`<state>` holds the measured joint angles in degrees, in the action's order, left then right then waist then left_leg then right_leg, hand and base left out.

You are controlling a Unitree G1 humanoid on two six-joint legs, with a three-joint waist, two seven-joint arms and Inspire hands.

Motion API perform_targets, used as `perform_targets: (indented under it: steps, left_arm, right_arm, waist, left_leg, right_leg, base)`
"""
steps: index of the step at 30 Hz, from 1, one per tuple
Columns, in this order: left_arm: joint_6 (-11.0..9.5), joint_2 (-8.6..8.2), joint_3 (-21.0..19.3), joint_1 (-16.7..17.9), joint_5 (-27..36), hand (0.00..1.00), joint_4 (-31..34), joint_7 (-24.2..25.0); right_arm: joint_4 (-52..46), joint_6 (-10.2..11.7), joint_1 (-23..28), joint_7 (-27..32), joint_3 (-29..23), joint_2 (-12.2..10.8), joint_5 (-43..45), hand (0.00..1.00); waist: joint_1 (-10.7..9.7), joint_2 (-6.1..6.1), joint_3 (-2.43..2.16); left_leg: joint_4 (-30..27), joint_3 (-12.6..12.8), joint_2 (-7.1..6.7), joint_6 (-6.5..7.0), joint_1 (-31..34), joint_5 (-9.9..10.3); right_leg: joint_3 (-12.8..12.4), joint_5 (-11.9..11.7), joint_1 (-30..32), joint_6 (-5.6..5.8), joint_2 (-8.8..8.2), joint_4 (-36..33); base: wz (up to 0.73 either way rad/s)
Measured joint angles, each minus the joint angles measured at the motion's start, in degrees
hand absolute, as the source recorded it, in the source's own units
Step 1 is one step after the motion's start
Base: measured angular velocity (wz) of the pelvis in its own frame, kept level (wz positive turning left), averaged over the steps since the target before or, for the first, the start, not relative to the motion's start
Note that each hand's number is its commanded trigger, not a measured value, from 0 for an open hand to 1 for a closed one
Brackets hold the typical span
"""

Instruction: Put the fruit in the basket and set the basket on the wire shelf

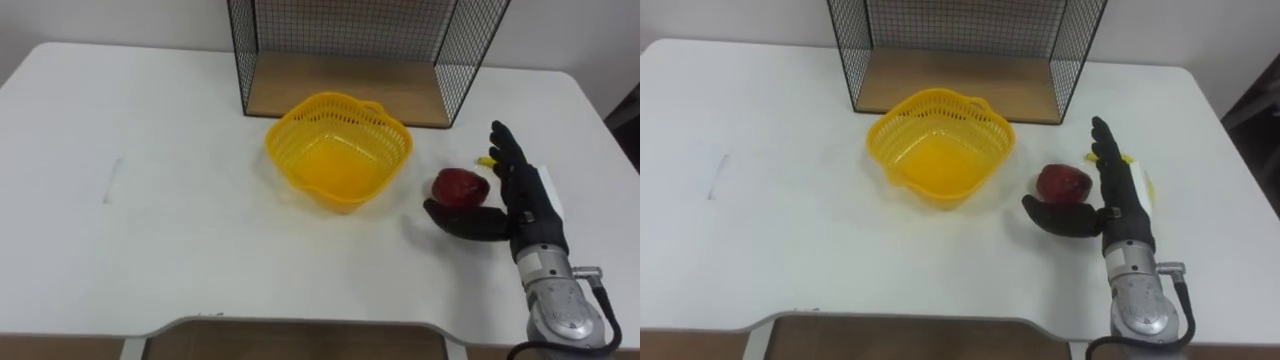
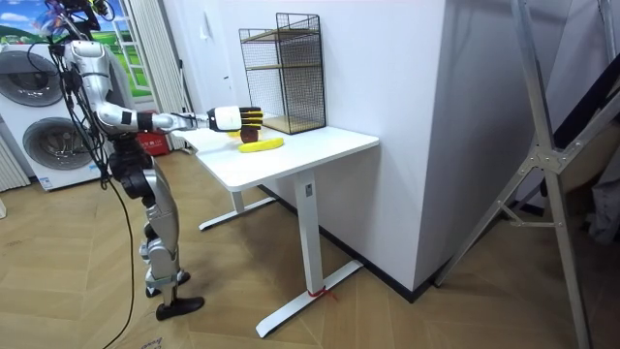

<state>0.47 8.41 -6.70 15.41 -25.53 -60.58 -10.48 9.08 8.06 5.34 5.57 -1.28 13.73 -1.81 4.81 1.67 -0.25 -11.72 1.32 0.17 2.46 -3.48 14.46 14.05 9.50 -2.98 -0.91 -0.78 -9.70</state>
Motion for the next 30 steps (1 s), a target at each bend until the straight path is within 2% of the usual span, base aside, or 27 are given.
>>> perform_targets:
  steps: [8,10,12,16,22,30]
  left_arm:
    - [0.15,0.0,0.01,-0.09,0.02,0.0,-0.04,0.1]
    - [0.48,0.01,0.01,-0.18,0.12,0.0,-0.04,0.16]
    - [0.49,0.0,0.02,-0.18,0.15,0.0,-0.09,0.22]
    - [0.48,0.05,0.08,-0.56,0.16,0.0,-0.1,1.2]
    - [0.51,0.05,0.04,-0.86,0.07,0.0,-0.09,1.56]
    - [0.83,0.08,0.05,-0.83,0.06,0.0,-0.09,2.38]
  right_arm:
    - [0.99,-0.63,-0.23,-2.79,0.0,0.04,1.83,0.0]
    - [2.42,-0.76,-1.42,-4.04,0.0,0.13,2.09,0.0]
    - [3.96,-0.77,-2.45,-4.8,-0.07,0.23,2.12,0.0]
    - [6.39,-1.72,-5.08,-5.51,-0.06,0.81,2.63,0.0]
    - [10.92,-1.85,-8.14,-5.89,-0.03,2.37,2.83,0.0]
    - [12.69,-1.88,-8.69,-6.69,-0.02,2.51,4.12,0.0]
  waist:
    - [0.01,0.5,0.17]
    - [-0.19,0.99,0.48]
    - [-0.3,1.33,0.56]
    - [-0.36,1.77,0.56]
    - [-0.09,1.92,0.54]
    - [-0.11,2.0,0.48]
  left_leg:
    - [-0.02,-0.19,-0.02,0.01,-0.01,0.0]
    - [-0.04,-0.2,-0.01,0.01,-0.01,0.0]
    - [-0.04,-0.22,-0.02,0.01,0.01,0.0]
    - [-0.12,-0.34,-0.05,0.01,0.11,0.0]
    - [-0.94,-0.6,-0.08,0.0,0.81,0.0]
    - [-1.11,-1.31,-0.13,0.0,1.06,0.0]
  right_leg:
    - [0.05,0.0,-0.01,0.0,-0.01,0.03]
    - [0.02,0.0,-0.01,0.0,0.0,0.05]
    - [0.03,0.0,-0.01,0.0,-0.01,0.05]
    - [0.17,0.0,0.01,0.0,-0.04,0.05]
    - [0.62,0.0,0.03,0.0,-0.08,0.09]
    - [1.11,0.0,0.02,0.0,-0.13,0.06]
  base:
    - [0.0]
    - [0.0]
    - [0.0]
    - [0.0]
    - [0.05]
    - [0.03]
